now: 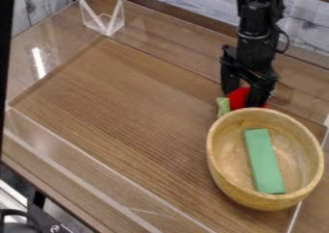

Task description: Move the red fruit to the left side of the table

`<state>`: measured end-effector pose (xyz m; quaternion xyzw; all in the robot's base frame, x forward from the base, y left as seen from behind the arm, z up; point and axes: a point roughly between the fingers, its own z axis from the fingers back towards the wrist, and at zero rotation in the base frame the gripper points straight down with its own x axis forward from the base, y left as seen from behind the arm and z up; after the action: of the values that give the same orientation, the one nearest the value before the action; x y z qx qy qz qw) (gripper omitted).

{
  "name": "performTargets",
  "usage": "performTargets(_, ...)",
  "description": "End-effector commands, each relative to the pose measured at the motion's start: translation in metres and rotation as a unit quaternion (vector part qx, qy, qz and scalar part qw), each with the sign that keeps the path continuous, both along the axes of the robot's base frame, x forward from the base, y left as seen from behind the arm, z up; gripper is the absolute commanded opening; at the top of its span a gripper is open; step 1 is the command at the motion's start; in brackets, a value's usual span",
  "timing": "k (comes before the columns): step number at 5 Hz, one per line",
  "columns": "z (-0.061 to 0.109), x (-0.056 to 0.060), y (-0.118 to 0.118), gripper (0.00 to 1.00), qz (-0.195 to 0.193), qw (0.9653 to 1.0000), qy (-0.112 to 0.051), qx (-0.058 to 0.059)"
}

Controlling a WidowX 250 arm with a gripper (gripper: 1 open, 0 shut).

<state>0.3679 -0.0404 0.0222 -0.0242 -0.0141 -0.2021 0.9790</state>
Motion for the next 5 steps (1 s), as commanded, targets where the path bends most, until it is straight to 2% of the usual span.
performTargets(1,-0.001,0.002,0.007,1.0,-0.009,0.9998,-0.011,0.012)
performTargets(3,-0.003,0.003,0.024,1.0,-0.007,0.9998,-0.009,0.016)
performTargets(5,-0.002,0.002,0.034,1.0,-0.022,0.9995,-0.006,0.021)
